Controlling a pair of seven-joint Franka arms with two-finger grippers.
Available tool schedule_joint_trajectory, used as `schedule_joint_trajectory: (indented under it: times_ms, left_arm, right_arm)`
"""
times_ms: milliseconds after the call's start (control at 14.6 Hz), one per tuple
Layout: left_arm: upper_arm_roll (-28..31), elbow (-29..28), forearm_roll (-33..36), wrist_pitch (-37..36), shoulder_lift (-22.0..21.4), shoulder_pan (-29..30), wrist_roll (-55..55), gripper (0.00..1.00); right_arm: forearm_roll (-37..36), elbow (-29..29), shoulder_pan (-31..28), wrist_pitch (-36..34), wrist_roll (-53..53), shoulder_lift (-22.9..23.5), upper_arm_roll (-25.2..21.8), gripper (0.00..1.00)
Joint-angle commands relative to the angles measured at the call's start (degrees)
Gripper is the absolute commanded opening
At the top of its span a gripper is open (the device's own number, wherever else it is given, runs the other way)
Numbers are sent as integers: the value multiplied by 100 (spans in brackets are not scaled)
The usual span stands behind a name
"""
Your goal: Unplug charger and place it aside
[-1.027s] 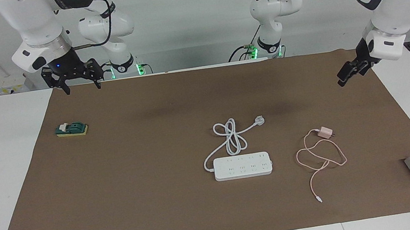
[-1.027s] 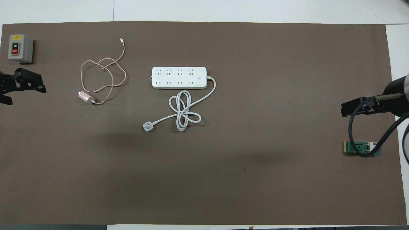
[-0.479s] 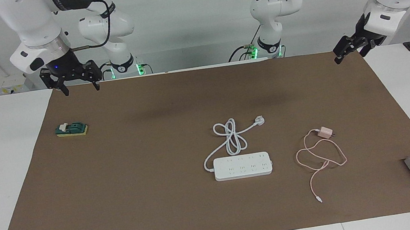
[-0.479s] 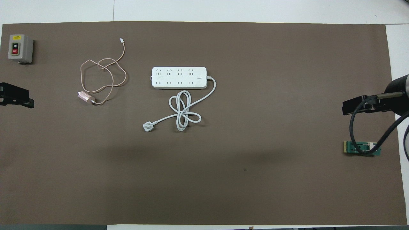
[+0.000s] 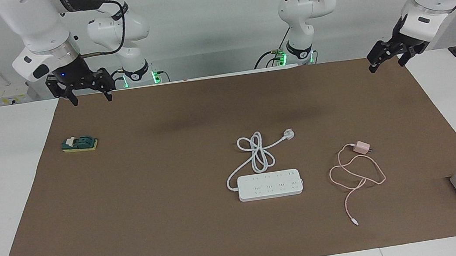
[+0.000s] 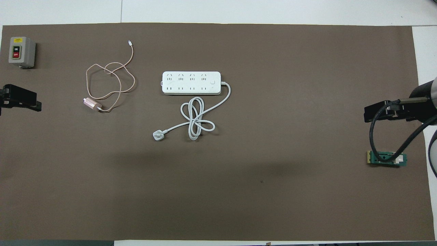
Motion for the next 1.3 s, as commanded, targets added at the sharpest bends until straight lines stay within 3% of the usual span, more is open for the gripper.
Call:
schedule_joint_trajectory:
  times_ms: [0, 1233]
  left_arm:
    - [50, 238, -67, -123, 138, -67, 76, 100]
    - [68, 185, -41, -79, 243, -225, 76, 100]
  right_arm:
    - [29, -132, -48, 63, 148, -102, 78, 100]
    - [38, -124, -48, 63, 121, -102, 95, 100]
